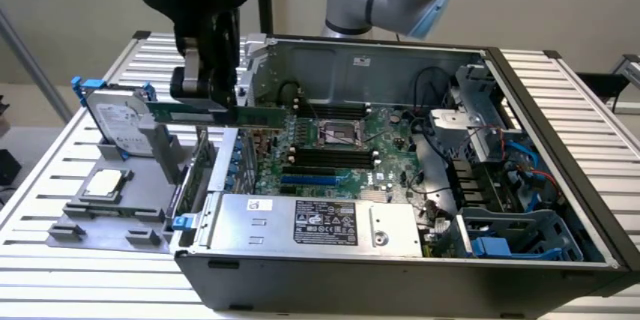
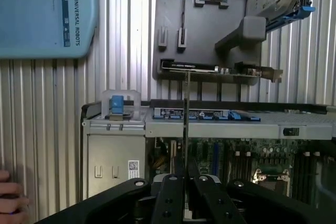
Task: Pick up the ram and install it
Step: 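Pick up the ram and move it above insertion slot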
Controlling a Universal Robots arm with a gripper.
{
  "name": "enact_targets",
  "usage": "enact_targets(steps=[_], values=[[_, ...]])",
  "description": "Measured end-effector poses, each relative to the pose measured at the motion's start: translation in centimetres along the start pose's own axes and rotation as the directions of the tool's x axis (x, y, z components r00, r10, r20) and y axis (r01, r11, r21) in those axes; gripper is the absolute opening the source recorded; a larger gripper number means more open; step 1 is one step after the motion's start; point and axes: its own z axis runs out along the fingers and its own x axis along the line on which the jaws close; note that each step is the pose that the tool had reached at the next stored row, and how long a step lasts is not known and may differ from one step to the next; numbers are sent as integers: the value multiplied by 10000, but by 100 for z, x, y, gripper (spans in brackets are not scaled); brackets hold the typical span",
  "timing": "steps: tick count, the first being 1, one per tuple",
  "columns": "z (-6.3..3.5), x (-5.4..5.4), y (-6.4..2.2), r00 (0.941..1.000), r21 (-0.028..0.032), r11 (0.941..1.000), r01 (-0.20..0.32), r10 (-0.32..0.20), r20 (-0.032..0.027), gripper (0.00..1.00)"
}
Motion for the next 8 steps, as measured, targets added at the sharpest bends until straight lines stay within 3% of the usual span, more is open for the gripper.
enact_targets(steps=[8], values=[[46,-69,-366,10000,0,10000,0,0,-3,14]])
